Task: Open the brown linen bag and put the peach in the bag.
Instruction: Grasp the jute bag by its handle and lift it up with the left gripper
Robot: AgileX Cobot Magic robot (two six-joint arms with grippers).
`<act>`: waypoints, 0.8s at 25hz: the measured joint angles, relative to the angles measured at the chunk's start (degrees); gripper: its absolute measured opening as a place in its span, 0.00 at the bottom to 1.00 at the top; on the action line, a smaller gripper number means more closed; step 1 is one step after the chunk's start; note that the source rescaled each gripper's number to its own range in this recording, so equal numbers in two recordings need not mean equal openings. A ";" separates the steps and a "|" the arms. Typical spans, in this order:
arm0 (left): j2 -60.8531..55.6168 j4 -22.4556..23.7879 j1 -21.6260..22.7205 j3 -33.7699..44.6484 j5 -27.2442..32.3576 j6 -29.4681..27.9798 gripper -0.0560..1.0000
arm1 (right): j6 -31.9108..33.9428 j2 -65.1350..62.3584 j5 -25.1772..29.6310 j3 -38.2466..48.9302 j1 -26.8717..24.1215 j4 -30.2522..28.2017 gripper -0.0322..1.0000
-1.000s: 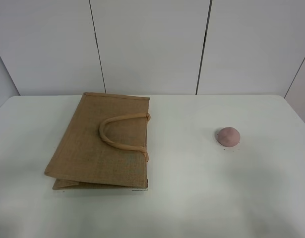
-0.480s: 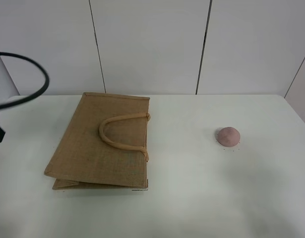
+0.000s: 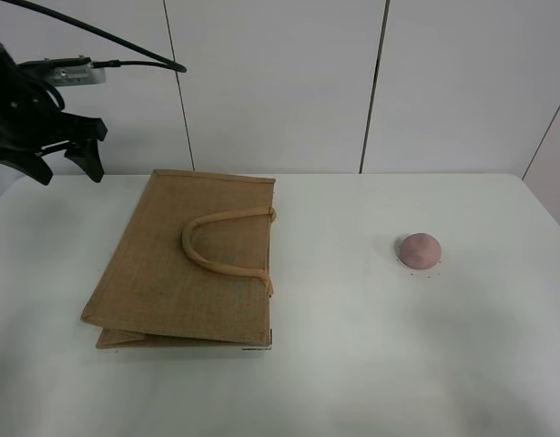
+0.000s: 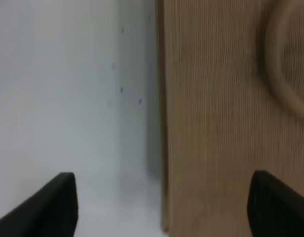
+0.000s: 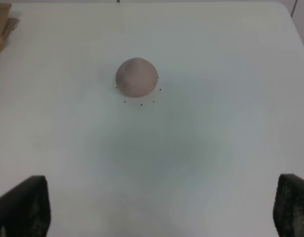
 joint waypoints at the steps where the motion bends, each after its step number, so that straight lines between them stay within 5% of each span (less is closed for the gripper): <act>1: 1.92 0.00 -0.97 -1.51 0.13 -1.18 1.00 | 0.00 0.00 0.00 0.00 0.00 0.00 1.00; 12: 15.93 -1.67 -16.28 -9.86 0.41 -9.70 1.00 | 0.00 0.00 0.00 0.00 0.00 0.00 1.00; 20: 22.85 -1.69 -15.61 -12.99 -0.79 -9.76 1.00 | 0.00 0.00 0.00 0.00 0.00 0.00 1.00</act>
